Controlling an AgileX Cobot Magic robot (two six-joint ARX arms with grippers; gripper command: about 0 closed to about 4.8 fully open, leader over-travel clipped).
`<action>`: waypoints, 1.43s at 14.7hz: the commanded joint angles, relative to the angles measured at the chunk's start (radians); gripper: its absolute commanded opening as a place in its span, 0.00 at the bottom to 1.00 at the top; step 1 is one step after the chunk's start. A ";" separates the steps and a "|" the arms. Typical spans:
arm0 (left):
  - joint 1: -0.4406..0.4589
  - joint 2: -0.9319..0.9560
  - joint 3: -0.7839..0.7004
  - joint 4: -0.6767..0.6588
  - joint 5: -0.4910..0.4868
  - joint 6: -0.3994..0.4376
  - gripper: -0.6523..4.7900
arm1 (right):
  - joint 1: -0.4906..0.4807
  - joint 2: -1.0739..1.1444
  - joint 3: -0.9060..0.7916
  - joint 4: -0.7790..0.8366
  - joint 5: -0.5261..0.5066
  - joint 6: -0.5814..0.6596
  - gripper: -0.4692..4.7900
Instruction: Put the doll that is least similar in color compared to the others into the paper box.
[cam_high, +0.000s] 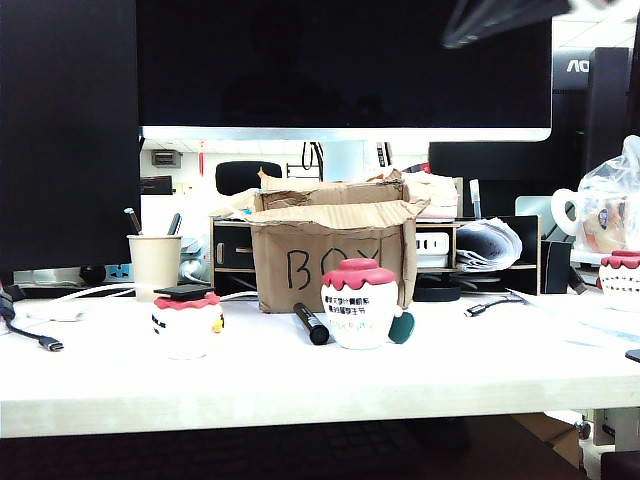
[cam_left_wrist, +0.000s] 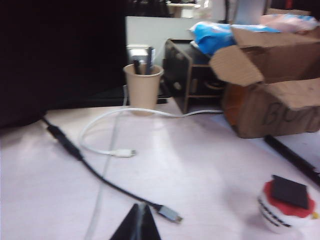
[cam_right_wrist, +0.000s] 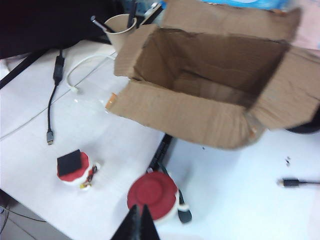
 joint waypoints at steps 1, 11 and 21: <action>0.042 -0.001 0.001 0.002 0.002 0.000 0.11 | 0.000 -0.095 -0.061 0.034 0.008 0.004 0.08; 0.054 0.000 0.001 0.002 0.002 0.000 0.11 | 0.000 -0.687 -0.276 -0.027 0.205 0.032 0.08; 0.060 0.000 0.001 0.002 0.004 0.000 0.11 | -0.003 -0.982 -0.329 -0.243 0.293 0.050 0.08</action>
